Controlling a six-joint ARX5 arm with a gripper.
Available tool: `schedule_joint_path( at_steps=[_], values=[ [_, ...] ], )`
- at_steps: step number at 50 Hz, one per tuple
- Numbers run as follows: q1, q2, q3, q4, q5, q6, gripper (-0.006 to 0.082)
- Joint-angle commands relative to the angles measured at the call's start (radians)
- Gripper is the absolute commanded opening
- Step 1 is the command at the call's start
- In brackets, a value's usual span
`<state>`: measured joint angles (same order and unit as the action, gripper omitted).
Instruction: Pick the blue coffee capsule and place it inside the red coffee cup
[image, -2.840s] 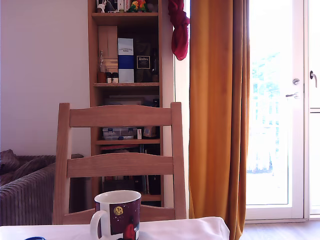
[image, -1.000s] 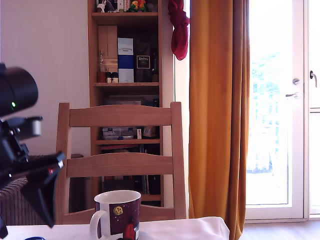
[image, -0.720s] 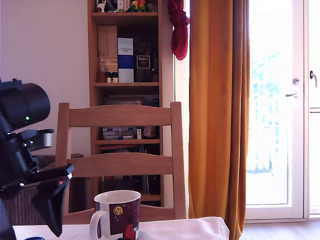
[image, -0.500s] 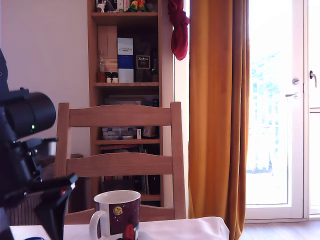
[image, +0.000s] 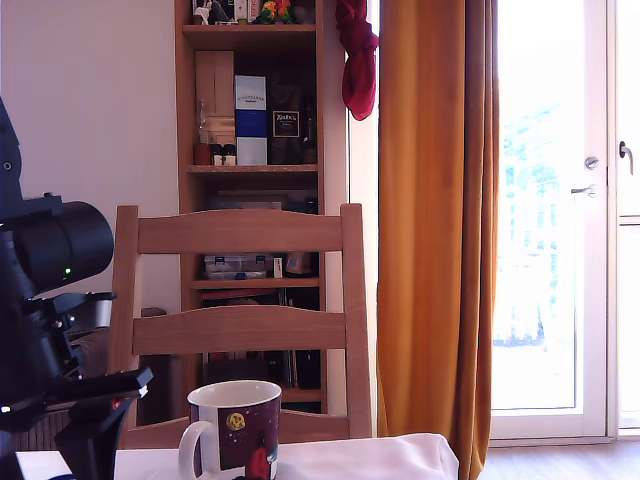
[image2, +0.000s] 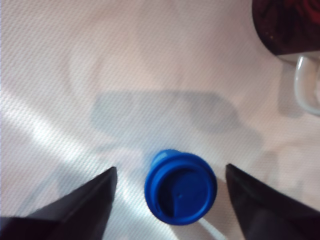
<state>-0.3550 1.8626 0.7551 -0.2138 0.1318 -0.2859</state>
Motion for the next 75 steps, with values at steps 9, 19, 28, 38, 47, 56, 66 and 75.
schedule_joint_path(
  at_steps=[9, 19, 28, 38, 47, 56, 66, 75],
  values=[
    [-0.003, 0.01, 0.006, 0.008, 0.019, 0.006, 0.0236],
    [-0.003, 0.01, 0.007, 0.008, 0.018, 0.006, 0.0236],
    [0.001, 0.007, 0.037, -0.002, 0.018, 0.005, 0.0236],
    [0.006, -0.006, 0.156, -0.075, 0.026, 0.006, 0.0236],
    [-0.009, -0.006, 0.277, -0.146, 0.025, 0.006, 0.0236],
    [-0.031, -0.006, 0.351, -0.183, 0.026, 0.006, 0.0236],
    [-0.064, -0.006, 0.39, -0.184, 0.031, 0.006, 0.0236],
    [-0.088, -0.006, 0.397, -0.178, 0.044, 0.004, 0.0236]
  ],
)
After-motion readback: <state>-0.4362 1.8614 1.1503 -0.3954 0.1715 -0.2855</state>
